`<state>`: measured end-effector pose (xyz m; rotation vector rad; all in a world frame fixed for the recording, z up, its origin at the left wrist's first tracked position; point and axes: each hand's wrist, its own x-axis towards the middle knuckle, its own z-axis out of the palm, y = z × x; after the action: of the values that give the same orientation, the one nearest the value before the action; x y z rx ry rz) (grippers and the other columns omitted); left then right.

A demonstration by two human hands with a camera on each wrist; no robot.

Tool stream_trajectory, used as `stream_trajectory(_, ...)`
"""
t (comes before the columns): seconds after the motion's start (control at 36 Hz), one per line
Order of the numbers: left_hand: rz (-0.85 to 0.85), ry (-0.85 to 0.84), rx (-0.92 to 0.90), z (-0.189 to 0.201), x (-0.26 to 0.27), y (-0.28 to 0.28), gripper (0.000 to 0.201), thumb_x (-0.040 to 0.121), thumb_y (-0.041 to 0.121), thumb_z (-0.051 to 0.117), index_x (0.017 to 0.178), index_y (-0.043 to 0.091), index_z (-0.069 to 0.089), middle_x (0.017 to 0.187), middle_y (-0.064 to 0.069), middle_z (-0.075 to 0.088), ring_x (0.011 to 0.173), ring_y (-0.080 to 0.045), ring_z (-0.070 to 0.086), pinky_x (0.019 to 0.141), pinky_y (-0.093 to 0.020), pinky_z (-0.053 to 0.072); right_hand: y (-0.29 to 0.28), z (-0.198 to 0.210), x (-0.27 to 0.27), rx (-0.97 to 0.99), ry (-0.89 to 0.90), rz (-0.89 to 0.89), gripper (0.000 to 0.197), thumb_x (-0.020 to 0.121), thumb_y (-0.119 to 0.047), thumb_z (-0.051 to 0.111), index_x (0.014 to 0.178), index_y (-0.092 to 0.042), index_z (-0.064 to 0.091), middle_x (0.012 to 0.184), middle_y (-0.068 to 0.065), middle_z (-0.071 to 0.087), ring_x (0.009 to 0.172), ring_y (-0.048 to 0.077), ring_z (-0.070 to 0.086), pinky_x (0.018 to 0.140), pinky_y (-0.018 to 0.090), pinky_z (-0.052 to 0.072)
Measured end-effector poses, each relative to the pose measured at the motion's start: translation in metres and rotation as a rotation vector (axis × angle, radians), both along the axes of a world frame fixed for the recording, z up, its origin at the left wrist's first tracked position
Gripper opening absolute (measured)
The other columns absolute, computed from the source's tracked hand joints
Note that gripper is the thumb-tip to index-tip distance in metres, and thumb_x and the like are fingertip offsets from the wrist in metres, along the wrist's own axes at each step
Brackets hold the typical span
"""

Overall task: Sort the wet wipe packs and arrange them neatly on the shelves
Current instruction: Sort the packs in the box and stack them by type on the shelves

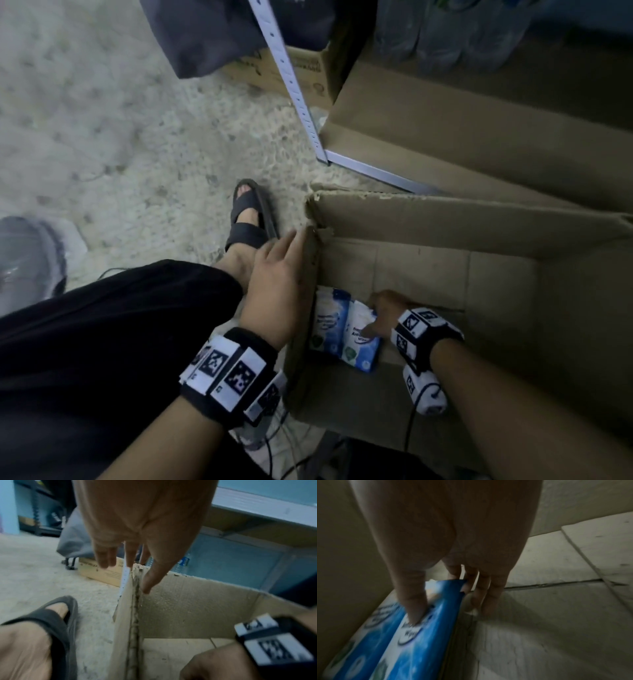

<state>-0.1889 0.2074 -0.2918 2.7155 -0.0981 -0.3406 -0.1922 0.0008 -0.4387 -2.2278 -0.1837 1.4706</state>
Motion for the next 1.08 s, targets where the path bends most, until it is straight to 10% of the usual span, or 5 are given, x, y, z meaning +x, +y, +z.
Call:
stream_trajectory(0.14,-0.201,-0.104,0.060,0.011,0.012,-0.037,0.061,0.081,-0.004,0.064,0.139,0.008,0.052,0.140,-0.013,0.052,0.131,-0.034,0.044,0.109,-0.044,0.039,-0.016,0.001,0.002,0.061,0.081,-0.057,0.046,0.067,-0.039,0.086,0.102,-0.020,0.062,0.101,-0.001,0.066,0.089,0.018,0.063,0.067,0.026,0.052)
stream_trajectory(0.53,-0.225,0.818,0.506,-0.102,0.012,-0.081,0.040,0.098,0.011,0.052,0.136,0.003,0.051,0.139,-0.018,0.050,0.126,-0.035,0.050,0.102,-0.041,0.044,-0.112,0.010,0.003,0.060,0.141,-0.251,0.051,0.066,-0.023,0.089,0.106,-0.024,0.058,0.103,-0.006,0.060,0.096,0.015,0.059,0.072,0.023,0.045)
stream_trajectory(0.64,-0.196,0.810,0.513,-0.117,0.007,-0.074,0.051,0.097,0.012,0.053,0.146,0.006,0.039,0.151,-0.020,0.032,0.134,-0.040,0.038,0.108,-0.045,0.038,-0.124,0.008,-0.001,0.027,0.155,-0.270,0.061,0.067,-0.020,0.088,0.121,-0.018,0.060,0.110,-0.004,0.057,0.106,0.018,0.058,0.087,0.025,0.046)
stream_trajectory(0.86,-0.281,0.762,0.580,-0.126,0.004,-0.065,0.061,0.091,0.029,0.065,0.143,0.009,0.042,0.153,-0.019,0.026,0.139,-0.039,0.023,0.112,-0.046,0.030,-0.122,0.003,-0.009,0.006,0.143,-0.265,0.052,0.066,-0.017,0.088,0.108,-0.021,0.058,0.110,-0.004,0.056,0.096,0.014,0.053,0.063,0.018,0.039)
stream_trajectory(1.08,-0.226,0.805,0.275,-0.117,0.006,-0.066,0.051,0.079,0.025,0.077,0.123,0.018,0.053,0.121,-0.010,0.059,0.110,-0.030,0.059,0.082,-0.032,0.047,-0.120,0.017,-0.003,-0.015,0.083,-0.245,0.049,0.064,-0.020,0.088,0.101,-0.025,0.057,0.106,-0.005,0.057,0.093,0.015,0.056,0.064,0.022,0.041)
